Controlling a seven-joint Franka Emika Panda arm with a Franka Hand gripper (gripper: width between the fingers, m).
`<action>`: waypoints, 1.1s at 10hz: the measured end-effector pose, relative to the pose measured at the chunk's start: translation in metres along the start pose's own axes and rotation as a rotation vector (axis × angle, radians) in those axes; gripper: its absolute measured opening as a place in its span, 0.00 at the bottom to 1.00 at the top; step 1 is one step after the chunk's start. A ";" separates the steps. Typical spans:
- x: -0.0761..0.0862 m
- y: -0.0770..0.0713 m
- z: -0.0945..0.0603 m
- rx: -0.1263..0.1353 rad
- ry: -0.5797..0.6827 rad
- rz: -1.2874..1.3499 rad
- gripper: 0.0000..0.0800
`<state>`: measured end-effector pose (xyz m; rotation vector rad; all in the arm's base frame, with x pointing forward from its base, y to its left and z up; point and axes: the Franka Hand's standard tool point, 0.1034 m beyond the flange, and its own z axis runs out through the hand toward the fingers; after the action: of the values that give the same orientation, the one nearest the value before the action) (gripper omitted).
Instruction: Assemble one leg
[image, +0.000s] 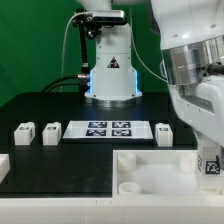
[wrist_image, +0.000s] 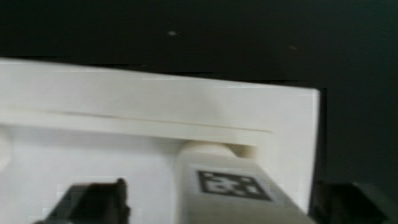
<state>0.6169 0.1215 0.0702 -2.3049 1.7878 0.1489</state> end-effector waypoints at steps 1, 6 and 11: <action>0.002 0.000 -0.001 -0.033 0.000 -0.133 0.77; -0.001 0.000 -0.003 -0.114 0.012 -0.813 0.81; 0.011 -0.003 0.000 -0.120 0.087 -1.293 0.81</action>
Offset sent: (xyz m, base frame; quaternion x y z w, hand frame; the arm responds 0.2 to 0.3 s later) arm 0.0000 0.0000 0.0000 0.0000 0.0000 -0.2667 0.9638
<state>0.6228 0.1118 0.0680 -3.0413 0.0419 -0.0724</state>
